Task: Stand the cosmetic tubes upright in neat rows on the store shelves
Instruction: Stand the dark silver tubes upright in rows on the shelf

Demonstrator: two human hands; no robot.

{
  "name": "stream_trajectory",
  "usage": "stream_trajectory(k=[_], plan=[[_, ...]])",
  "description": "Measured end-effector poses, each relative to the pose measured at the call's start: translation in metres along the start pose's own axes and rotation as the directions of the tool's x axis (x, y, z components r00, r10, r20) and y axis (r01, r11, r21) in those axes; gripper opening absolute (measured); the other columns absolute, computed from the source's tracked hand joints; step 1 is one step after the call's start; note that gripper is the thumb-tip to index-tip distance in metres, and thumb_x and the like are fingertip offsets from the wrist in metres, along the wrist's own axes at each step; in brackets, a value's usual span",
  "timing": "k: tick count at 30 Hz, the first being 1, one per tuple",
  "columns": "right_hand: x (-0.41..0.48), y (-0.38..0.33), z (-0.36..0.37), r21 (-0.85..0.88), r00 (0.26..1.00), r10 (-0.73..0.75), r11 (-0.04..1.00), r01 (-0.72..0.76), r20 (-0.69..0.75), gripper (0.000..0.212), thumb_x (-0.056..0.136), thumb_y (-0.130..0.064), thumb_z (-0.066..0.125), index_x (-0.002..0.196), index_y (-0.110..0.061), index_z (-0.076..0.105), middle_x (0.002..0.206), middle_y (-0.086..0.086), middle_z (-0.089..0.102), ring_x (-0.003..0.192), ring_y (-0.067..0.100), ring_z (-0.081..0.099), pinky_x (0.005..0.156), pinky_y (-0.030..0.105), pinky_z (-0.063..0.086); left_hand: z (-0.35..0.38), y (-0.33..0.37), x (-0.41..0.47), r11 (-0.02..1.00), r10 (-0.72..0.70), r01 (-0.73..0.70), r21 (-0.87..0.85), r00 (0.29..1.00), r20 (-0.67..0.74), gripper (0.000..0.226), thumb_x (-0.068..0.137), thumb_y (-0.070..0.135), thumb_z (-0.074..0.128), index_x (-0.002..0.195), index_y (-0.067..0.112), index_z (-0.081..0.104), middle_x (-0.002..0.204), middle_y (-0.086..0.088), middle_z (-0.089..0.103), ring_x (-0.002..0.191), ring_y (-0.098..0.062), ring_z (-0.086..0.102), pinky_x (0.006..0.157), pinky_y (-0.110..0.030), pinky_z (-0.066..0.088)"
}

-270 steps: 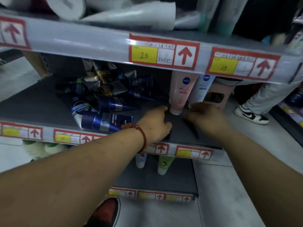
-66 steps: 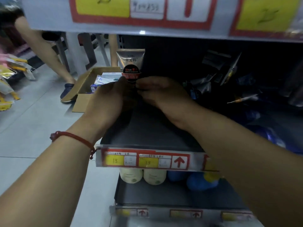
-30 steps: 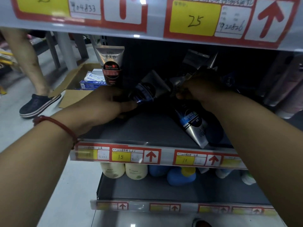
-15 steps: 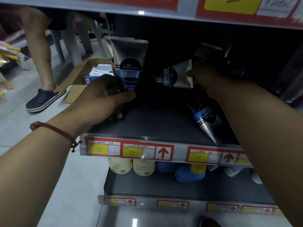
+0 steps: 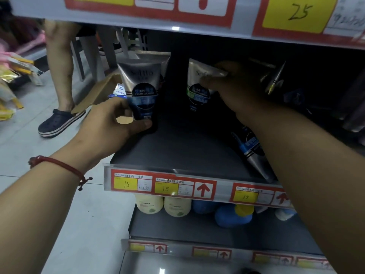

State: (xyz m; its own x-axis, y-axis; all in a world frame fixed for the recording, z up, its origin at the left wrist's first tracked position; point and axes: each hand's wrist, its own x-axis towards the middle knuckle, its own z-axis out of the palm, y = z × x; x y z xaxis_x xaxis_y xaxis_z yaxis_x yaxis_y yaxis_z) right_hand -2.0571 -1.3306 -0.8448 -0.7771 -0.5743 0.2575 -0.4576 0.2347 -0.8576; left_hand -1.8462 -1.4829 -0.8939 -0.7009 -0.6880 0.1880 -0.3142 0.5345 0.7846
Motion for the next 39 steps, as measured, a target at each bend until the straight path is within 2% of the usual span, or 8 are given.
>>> stream_trajectory(k=[7,14,18,24,28,32,35,39], plan=[[0.001,0.014,0.022,0.035,0.995,0.038,0.999,-0.035,-0.088,0.059,0.072,-0.028,0.081,0.126,-0.018,0.059,0.124,0.002,0.066,0.114,0.022,0.062,0.094,0.044,0.054,0.001,-0.004,-0.002,0.999,0.041,-0.041,-0.026,0.999,0.007,0.064,0.059,0.054,0.081,0.115,0.025,0.068,0.112,0.010,0.071,0.107,-0.005,0.064,0.085,-0.042,0.057],[0.008,0.020,0.025,-0.012,0.998,0.047,0.999,-0.048,-0.047,0.055,0.083,-0.016,0.075,0.134,-0.016,0.055,0.132,0.005,0.061,0.120,0.026,0.059,0.096,0.046,0.053,0.004,-0.007,-0.002,0.996,0.081,-0.081,-0.027,0.997,0.006,0.057,0.071,0.047,0.084,0.121,0.029,0.065,0.117,0.013,0.069,0.109,-0.004,0.062,0.093,-0.041,0.052],[0.007,0.020,0.026,-0.019,0.997,0.041,0.999,-0.042,-0.067,0.053,0.084,-0.016,0.074,0.133,-0.017,0.055,0.130,0.005,0.062,0.118,0.025,0.060,0.095,0.047,0.053,0.004,-0.004,-0.001,0.996,0.082,-0.083,0.035,0.996,0.017,0.081,0.056,0.070,0.079,0.126,0.032,0.061,0.120,0.013,0.067,0.111,-0.009,0.061,0.093,-0.046,0.052],[0.005,0.017,0.026,-0.057,0.998,0.018,0.998,-0.022,-0.058,0.053,0.085,-0.017,0.072,0.134,-0.018,0.055,0.131,0.003,0.063,0.119,0.023,0.059,0.097,0.043,0.052,0.004,-0.002,0.001,0.993,0.071,-0.071,0.089,0.997,0.005,0.084,0.054,0.075,0.075,0.125,0.032,0.062,0.116,0.012,0.068,0.106,-0.012,0.063,0.087,-0.045,0.055],[0.003,0.014,0.026,-0.086,0.998,0.008,0.996,-0.014,-0.066,0.052,0.085,-0.017,0.073,0.134,-0.019,0.055,0.131,0.003,0.062,0.119,0.022,0.059,0.098,0.042,0.052,0.004,0.000,0.004,0.993,0.062,-0.064,0.103,0.998,0.023,0.060,0.069,0.049,0.085,0.122,0.029,0.065,0.112,0.012,0.068,0.104,-0.011,0.062,0.089,-0.039,0.053],[0.006,0.012,0.031,-0.133,0.999,-0.010,0.991,0.004,-0.046,0.050,0.086,-0.016,0.072,0.133,-0.017,0.055,0.132,0.004,0.062,0.120,0.022,0.058,0.098,0.040,0.051,0.006,0.001,0.005,0.993,0.065,-0.070,0.100,0.997,0.049,0.055,0.075,0.040,0.084,0.124,0.030,0.061,0.108,0.012,0.065,0.087,0.000,0.058,0.071,-0.022,0.046],[0.009,0.011,0.037,-0.142,0.998,-0.010,0.990,0.001,-0.062,0.047,0.083,-0.016,0.071,0.129,-0.018,0.058,0.127,0.003,0.064,0.116,0.023,0.060,0.097,0.041,0.052,0.006,0.000,0.004,0.992,0.069,-0.073,0.107,0.997,0.041,0.053,0.075,0.038,0.082,0.123,0.027,0.060,0.107,0.011,0.068,0.080,0.001,0.058,0.062,-0.022,0.041],[0.012,0.014,0.043,-0.134,0.997,0.002,0.991,-0.012,-0.074,0.049,0.082,-0.019,0.072,0.128,-0.020,0.056,0.125,0.003,0.064,0.114,0.024,0.061,0.095,0.044,0.053,0.010,-0.001,0.003,0.994,0.061,-0.065,0.087,0.997,0.042,0.066,0.072,0.046,0.081,0.129,0.026,0.056,0.119,0.012,0.064,0.099,-0.011,0.062,0.076,-0.030,0.049]])
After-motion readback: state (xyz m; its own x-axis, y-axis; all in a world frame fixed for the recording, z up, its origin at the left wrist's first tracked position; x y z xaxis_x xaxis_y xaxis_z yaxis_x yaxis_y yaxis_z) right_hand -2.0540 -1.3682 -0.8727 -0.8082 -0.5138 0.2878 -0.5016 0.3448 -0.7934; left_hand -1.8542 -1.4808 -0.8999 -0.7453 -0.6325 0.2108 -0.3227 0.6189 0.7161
